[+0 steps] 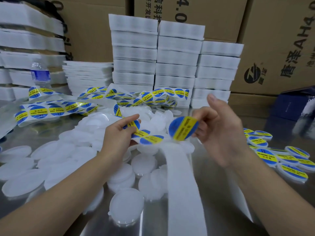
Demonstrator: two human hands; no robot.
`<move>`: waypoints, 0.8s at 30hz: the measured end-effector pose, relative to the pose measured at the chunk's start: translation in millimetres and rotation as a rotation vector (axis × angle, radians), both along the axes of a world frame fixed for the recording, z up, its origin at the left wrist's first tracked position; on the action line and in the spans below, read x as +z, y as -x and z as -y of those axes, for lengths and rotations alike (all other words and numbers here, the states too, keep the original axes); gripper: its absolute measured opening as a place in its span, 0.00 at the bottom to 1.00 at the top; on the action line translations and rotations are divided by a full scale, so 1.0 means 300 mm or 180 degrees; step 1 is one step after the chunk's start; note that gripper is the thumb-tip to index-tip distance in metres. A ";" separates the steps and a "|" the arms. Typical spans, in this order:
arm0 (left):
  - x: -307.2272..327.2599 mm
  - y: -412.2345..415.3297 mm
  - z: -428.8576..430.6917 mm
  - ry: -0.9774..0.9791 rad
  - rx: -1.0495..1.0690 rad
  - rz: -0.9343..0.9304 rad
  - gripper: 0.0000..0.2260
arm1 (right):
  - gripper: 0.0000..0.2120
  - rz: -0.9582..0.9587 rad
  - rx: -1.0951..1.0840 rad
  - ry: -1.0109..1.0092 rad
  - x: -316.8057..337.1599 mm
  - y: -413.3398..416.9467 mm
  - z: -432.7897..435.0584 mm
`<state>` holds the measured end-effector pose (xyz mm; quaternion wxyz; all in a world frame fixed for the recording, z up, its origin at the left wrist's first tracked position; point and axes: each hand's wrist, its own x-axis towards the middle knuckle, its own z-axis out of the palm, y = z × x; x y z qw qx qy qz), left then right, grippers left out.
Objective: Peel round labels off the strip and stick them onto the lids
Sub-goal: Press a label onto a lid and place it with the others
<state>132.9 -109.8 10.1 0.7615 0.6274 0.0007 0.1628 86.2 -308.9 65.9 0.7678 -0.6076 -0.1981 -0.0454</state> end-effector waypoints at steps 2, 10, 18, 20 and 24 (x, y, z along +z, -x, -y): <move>-0.004 -0.003 0.003 -0.0100 0.0033 0.0036 0.18 | 0.20 -0.0161 -0.0275 -0.0170 -0.007 -0.033 0.017; -0.007 0.009 0.010 -0.0476 -0.0482 0.0073 0.16 | 0.28 0.0511 -0.1978 0.3074 -0.213 -0.192 0.087; -0.041 0.016 0.018 -0.1482 -0.1014 0.0103 0.26 | 0.45 0.0335 -0.1527 0.3655 -0.265 -0.236 0.118; -0.040 0.013 0.014 -0.1592 -0.0951 0.0057 0.24 | 0.44 0.0356 -0.1439 0.3702 -0.266 -0.236 0.114; -0.045 0.005 0.014 -0.1700 -0.0864 0.0043 0.19 | 0.44 0.0384 -0.1487 0.3758 -0.259 -0.226 0.107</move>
